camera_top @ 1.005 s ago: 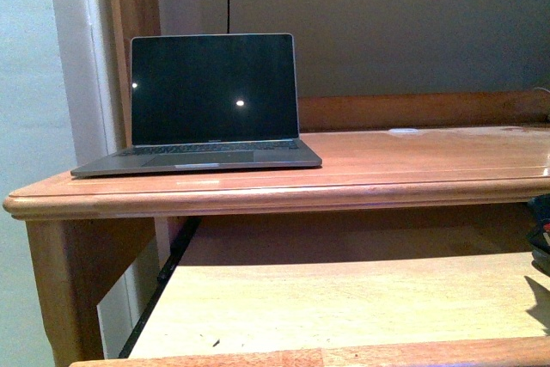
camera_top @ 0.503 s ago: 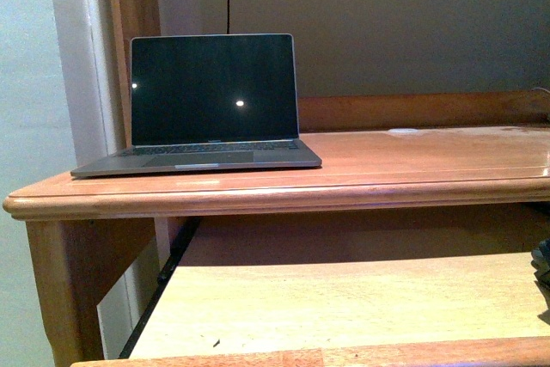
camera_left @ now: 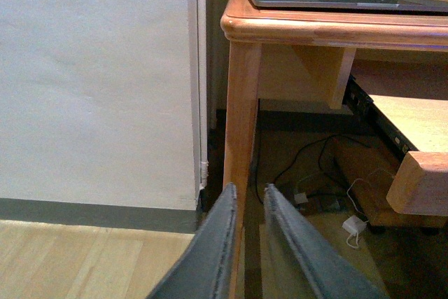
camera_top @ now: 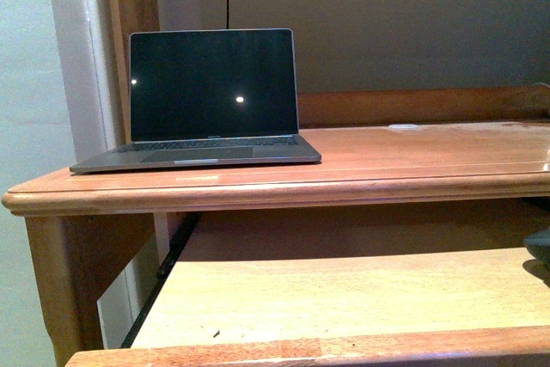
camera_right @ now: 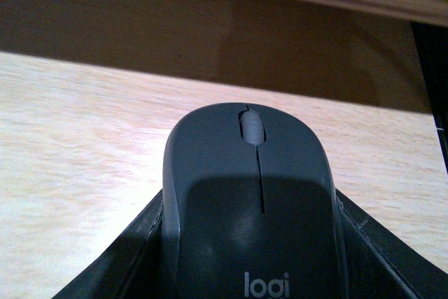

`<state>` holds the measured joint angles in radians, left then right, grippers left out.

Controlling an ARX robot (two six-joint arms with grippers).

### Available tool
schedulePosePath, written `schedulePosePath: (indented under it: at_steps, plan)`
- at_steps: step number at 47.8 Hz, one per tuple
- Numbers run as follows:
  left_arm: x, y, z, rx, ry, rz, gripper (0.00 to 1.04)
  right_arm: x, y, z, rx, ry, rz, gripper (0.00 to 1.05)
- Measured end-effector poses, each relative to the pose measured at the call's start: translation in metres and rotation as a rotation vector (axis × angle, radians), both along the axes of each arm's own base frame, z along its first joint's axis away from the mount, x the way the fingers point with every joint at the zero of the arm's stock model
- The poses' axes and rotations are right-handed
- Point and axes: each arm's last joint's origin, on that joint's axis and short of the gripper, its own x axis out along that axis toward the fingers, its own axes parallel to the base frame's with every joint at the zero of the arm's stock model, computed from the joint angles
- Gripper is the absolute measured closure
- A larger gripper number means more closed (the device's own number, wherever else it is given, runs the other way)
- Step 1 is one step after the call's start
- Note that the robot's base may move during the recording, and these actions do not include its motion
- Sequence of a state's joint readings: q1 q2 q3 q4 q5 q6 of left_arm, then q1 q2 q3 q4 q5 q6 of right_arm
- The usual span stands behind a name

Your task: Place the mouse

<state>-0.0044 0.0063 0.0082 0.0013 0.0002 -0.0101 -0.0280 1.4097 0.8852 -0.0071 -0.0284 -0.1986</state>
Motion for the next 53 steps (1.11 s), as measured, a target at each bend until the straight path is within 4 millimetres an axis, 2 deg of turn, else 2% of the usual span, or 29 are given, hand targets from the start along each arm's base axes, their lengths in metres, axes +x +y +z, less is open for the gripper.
schedulePosePath:
  at_steps: [4, 5, 10, 15, 19, 22, 27, 32, 35, 38, 45, 48, 50, 53]
  plan:
    - [0.000, 0.000, 0.000, 0.000, 0.000, 0.000, 0.70, -0.012, 0.020, 0.030, 0.030, -0.048, 0.087, 0.49]
    - [0.000, 0.000, 0.000, 0.000, 0.000, 0.000, 0.64, -0.012, 0.024, 0.038, 0.036, -0.061, 0.099, 0.49]
    - [0.000, 0.000, 0.000, 0.000, 0.000, 0.000, 0.50, -0.007, 0.042, 0.067, 0.056, -0.120, 0.126, 0.49]
    - [0.000, 0.000, 0.000, 0.000, 0.000, 0.000, 0.36, 0.010, 0.059, 0.088, 0.061, -0.158, 0.095, 0.49]
    - [0.000, 0.000, 0.000, 0.000, 0.000, 0.000, 0.20, 0.047, 0.080, 0.100, 0.060, -0.153, 0.011, 0.49]
    - [0.000, 0.000, 0.000, 0.001, 0.000, 0.000, 0.07, 0.078, 0.093, 0.100, 0.036, -0.138, -0.077, 0.49]
    - [0.000, 0.000, 0.000, 0.002, 0.000, 0.000, 0.08, 0.130, 0.114, 0.083, -0.023, -0.088, -0.195, 0.49]
    - [0.000, 0.000, 0.000, 0.002, 0.000, 0.000, 0.08, 0.160, 0.126, 0.070, -0.057, -0.082, -0.255, 0.49]
    - [0.000, 0.000, 0.000, 0.002, 0.000, 0.000, 0.08, 0.168, 0.131, 0.069, -0.060, -0.092, -0.264, 0.49]
    - [0.000, 0.000, 0.000, 0.002, 0.000, 0.000, 0.08, 0.171, 0.136, 0.069, -0.052, -0.102, -0.258, 0.48]
    - [0.000, 0.000, 0.000, 0.002, 0.000, 0.000, 0.08, 0.168, 0.141, 0.069, 0.022, -0.153, -0.205, 0.20]
    - [0.000, 0.000, 0.000, 0.002, 0.000, 0.000, 0.08, 0.155, 0.137, 0.073, 0.079, -0.190, -0.157, 0.07]
    - [0.000, 0.000, 0.000, 0.002, 0.000, 0.000, 0.08, 0.144, 0.131, 0.077, 0.114, -0.217, -0.135, 0.06]
    - [0.000, 0.000, 0.000, 0.002, 0.000, 0.000, 0.08, 0.115, 0.113, 0.093, 0.185, -0.280, -0.081, 0.07]
